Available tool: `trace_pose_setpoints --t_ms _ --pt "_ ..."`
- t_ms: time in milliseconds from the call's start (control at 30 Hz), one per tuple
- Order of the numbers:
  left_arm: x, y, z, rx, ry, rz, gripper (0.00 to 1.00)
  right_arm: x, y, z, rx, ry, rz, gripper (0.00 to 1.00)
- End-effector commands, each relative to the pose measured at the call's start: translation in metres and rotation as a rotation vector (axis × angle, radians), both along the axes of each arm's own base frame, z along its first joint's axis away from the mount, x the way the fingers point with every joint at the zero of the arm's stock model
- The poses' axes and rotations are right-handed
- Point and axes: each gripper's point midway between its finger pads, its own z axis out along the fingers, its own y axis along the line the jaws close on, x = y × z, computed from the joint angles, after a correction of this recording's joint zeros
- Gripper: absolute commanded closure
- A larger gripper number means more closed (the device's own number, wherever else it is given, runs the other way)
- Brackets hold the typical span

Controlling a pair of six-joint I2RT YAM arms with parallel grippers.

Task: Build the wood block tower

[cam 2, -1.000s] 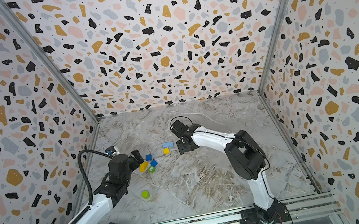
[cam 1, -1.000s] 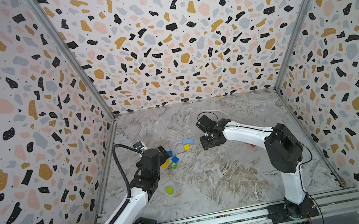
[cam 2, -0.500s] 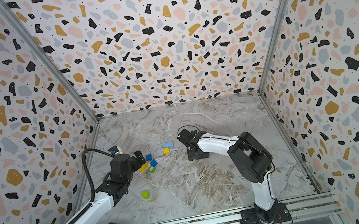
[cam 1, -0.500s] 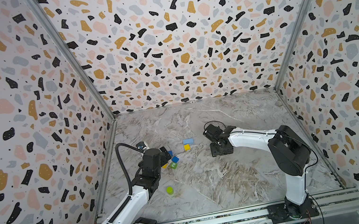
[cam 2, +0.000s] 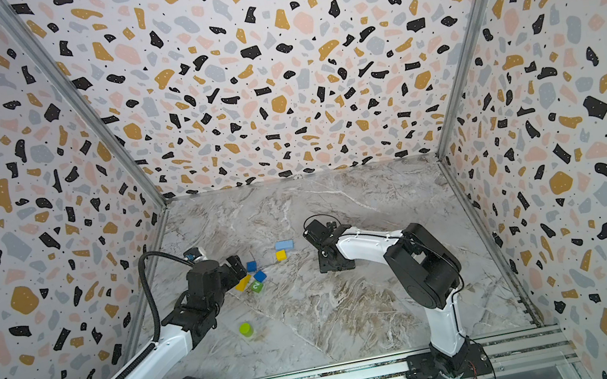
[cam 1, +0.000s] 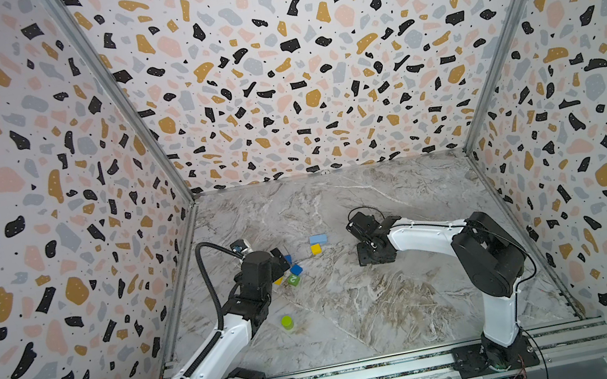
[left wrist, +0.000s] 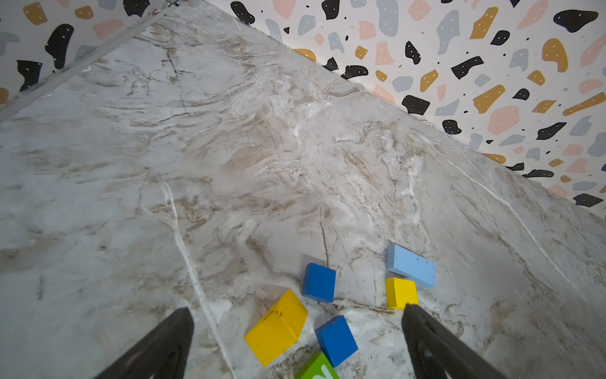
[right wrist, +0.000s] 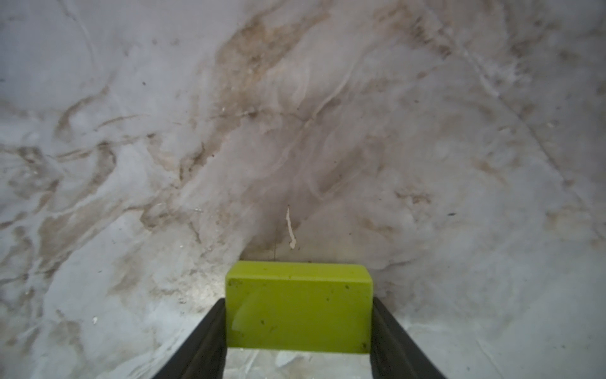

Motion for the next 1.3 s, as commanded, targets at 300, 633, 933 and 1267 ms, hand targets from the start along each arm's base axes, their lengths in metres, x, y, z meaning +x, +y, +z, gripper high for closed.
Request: trace_pose_setpoints --t_ms 300,633,933,1267 --pt "0.006 0.001 0.015 -0.004 -0.043 0.005 0.0 0.001 0.0 0.021 0.016 -0.027 0.027 0.25" --pt "0.003 -0.009 0.011 -0.007 -0.01 -0.05 0.0 0.005 -0.04 0.082 0.024 -0.154 0.039 0.25" --pt "0.012 -0.06 0.042 0.06 -0.013 -0.173 0.0 0.0 -0.126 0.111 0.22 -0.264 -0.131 0.34" --pt "0.015 -0.103 0.036 0.143 0.04 -0.249 0.0 -0.002 -0.184 0.073 0.411 -0.294 -0.328 0.87"
